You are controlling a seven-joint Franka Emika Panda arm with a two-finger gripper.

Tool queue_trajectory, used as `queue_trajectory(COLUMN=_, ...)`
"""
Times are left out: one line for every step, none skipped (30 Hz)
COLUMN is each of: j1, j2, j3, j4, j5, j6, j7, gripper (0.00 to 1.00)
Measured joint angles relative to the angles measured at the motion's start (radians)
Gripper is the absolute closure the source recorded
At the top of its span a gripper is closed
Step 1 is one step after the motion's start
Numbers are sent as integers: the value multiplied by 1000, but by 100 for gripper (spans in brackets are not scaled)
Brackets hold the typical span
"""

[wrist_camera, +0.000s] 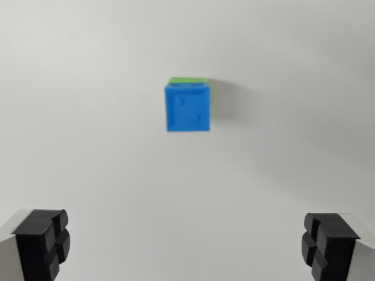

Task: Stack cube

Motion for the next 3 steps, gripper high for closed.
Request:
queue_trajectory(j1=0, j2=0, j3=0, j4=0, j5=0, j6=0, j7=0, gripper=0)
queue_trajectory(j1=0, j2=0, j3=0, j4=0, j5=0, j6=0, j7=0, gripper=0)
queue_trajectory(j1=0, j2=0, j3=0, j4=0, j5=0, j6=0, j7=0, gripper=0)
